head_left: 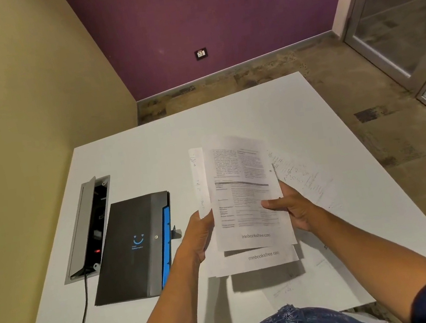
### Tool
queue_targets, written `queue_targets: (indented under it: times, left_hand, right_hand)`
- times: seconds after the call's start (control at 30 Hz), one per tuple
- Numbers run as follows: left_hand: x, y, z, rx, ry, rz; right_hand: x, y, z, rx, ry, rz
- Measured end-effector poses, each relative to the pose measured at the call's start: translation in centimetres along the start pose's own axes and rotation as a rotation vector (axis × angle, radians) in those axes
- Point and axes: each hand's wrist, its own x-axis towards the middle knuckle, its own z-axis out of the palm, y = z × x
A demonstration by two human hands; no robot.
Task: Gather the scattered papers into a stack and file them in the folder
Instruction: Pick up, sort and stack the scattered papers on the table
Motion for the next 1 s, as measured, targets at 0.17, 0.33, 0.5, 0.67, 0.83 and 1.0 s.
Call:
queue_targets:
  times: [0.17,0.33,0.5,0.67,0.83,1.0]
  left_hand:
    - [0.0,0.5,0.3,0.165,0.05,-0.088]
    - [-0.2,0.1,0.4,0.048,0.077,-0.042]
    - [0.0,-1.0,0.3,0.114,0.131,0.051]
    - [-0.1,-1.3,0.3,0.199,0.109,0.059]
    - [-0.2,-1.7,-0.5,0.251,0.07,0.039]
    - [-0.3,-2.3,-0.9,0.227,0.044,0.026]
  right_hand:
    - [-0.1,-0.2,0.2,-0.085,0.117,-0.07]
    - [-0.6,-0.7,1.2,-0.12,0.138,-0.158]
    - [-1.5,-1.8,1.6,-0.101,0.129,-0.199]
    - [-1.8,-2.0,2.0,-0.207,0.126,-0.179]
    - [-1.9,-1.7,1.8,-0.311,0.12,-0.132]
    - [-1.3,0.0,1.0,-0.376,0.266,-0.045]
